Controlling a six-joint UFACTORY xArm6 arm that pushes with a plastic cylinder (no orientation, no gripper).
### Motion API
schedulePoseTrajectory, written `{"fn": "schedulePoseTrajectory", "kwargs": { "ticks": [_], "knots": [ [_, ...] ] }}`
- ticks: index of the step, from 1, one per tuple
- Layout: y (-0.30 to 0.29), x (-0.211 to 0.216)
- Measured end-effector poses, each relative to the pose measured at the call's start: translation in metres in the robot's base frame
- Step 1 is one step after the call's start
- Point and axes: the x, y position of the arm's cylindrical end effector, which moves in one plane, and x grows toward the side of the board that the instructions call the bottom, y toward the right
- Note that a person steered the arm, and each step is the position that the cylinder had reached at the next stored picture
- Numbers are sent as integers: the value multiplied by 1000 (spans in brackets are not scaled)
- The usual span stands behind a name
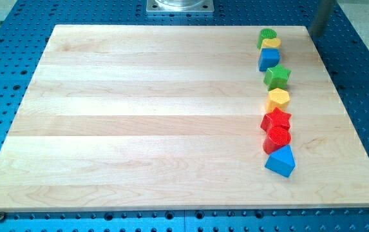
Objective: Move the heart towards the top left of the board
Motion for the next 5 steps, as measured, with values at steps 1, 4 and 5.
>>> {"fn": "schedulePoseTrajectory", "kwargs": {
  "ticks": [1, 4, 5],
  "knots": [
    [-18, 45],
    [-245, 43],
    [-326, 58]
  ]
}}
